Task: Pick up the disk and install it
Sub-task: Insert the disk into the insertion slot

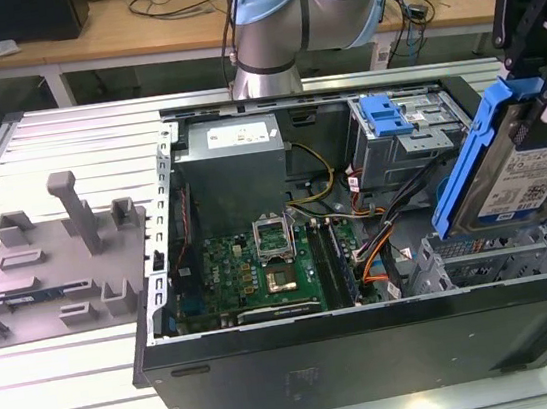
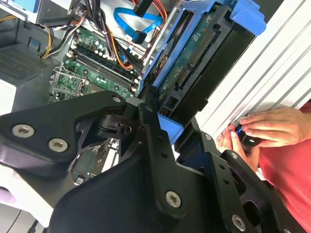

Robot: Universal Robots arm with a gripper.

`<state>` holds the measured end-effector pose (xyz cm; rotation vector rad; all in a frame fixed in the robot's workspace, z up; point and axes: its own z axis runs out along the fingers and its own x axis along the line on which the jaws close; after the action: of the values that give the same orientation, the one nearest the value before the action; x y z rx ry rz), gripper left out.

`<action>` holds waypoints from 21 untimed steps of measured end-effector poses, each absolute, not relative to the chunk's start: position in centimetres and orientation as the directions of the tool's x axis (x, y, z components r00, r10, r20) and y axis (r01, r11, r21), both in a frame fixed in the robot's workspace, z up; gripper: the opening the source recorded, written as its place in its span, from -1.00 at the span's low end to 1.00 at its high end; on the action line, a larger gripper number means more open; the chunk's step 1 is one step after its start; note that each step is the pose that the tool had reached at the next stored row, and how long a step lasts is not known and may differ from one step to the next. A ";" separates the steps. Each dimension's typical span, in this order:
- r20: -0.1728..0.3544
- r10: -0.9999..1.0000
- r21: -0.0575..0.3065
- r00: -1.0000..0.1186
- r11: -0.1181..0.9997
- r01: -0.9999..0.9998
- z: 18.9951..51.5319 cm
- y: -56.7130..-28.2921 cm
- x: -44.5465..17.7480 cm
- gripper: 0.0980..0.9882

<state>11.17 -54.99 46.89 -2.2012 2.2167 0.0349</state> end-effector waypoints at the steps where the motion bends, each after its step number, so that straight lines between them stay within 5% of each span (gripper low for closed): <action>1: -0.028 -1.000 0.003 -0.007 0.007 -1.000 46.9 -55.0 11.2 -0.39; 21: -0.028 -1.000 0.004 -0.007 0.007 -1.000 46.1 -55.2 11.2 -0.39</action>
<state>11.24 -55.17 46.05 -2.2013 2.2167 0.0348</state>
